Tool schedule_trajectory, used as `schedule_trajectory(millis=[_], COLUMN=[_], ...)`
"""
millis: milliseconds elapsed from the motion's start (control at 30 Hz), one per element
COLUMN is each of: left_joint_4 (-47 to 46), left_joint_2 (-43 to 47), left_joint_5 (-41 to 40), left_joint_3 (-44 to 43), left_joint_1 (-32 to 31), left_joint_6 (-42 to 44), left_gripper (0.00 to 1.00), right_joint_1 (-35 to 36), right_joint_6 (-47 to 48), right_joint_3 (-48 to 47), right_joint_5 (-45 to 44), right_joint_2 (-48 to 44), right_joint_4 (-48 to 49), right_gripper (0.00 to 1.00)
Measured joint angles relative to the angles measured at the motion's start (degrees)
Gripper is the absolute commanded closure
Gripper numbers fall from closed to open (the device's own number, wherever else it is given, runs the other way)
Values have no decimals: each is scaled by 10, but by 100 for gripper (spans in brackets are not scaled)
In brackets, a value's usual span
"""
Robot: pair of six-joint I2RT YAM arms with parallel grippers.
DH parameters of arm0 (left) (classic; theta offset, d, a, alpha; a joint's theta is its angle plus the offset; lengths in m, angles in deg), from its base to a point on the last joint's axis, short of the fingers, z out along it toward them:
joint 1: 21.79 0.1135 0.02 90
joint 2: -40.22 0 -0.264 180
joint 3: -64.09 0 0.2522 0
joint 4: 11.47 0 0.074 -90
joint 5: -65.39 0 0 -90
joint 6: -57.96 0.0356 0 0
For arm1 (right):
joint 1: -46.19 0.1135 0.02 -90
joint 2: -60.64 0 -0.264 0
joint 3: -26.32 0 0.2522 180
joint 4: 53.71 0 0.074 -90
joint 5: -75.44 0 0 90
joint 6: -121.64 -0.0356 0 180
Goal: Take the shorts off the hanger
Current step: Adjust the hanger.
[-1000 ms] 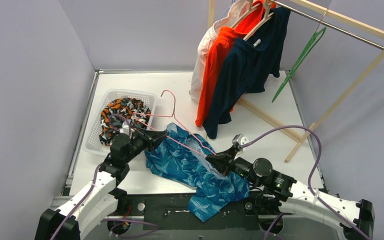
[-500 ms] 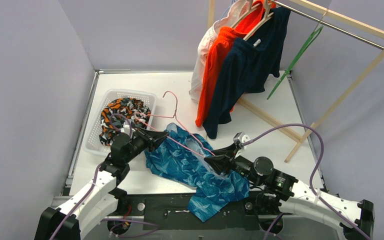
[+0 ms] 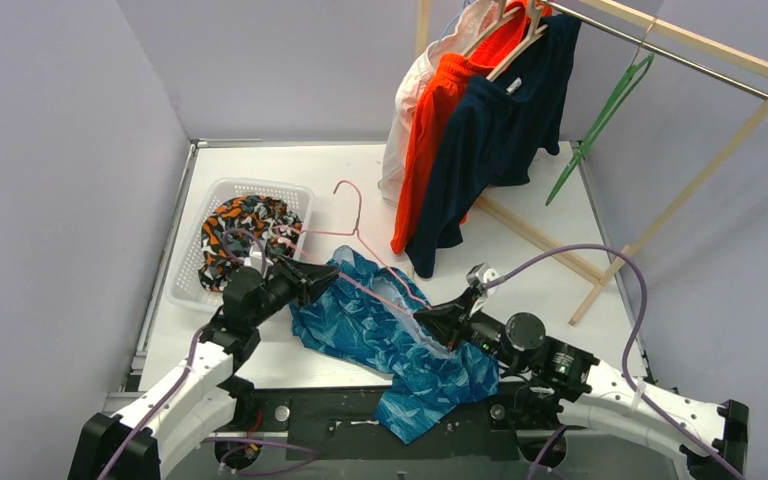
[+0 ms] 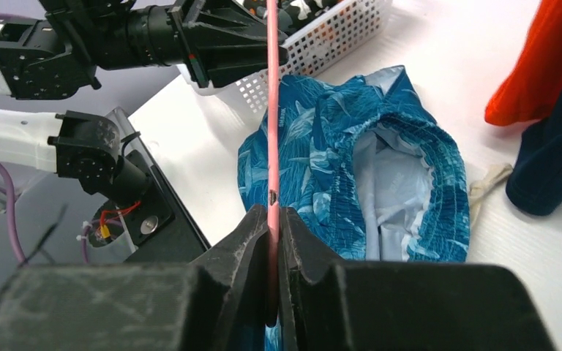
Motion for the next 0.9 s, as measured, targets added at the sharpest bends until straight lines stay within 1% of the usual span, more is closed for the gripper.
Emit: schedule_trajectory(millis=[100,133,167,300,367,500,600,767,900], left_joint_4=[37,49,70,127,157,219,248,276,281], left_joint_2=[-4,-6,-7,-3,9,49,78,92,94], left_joint_5=[-1,-1,-3,-16,-31,-65,-86,-117,-127], left_joint_3=[-16,-23,-36,-75,-88,-106,-119,-161,-171], left_joint_1=[0,0,0,0,0,0,0,0,0], left_joint_6=[33,46,61,106,126,150,160,194,210], left_gripper=[41,35,31,24,20,18,18,18,18], right_joint_1=[0,0,0,0,0,0,0,0,0], right_joint_6=[-22,-26,-33,-64,-82,-130,-170,-217,-247], right_joint_3=[-41,-59,-83,-162,-179,-182,-191,-246,-288], right_joint_5=[-16,-21,-27,-45,-48,-51,-51,-60,-65], right_joint_2=[5,11,20,52,54,32,3,-37,-79], right_joint_4=[-70,-90,-113,-199,-237,-320,-394,-497,-560], right_gripper=[100,100,100,100,100,100,100,100,100])
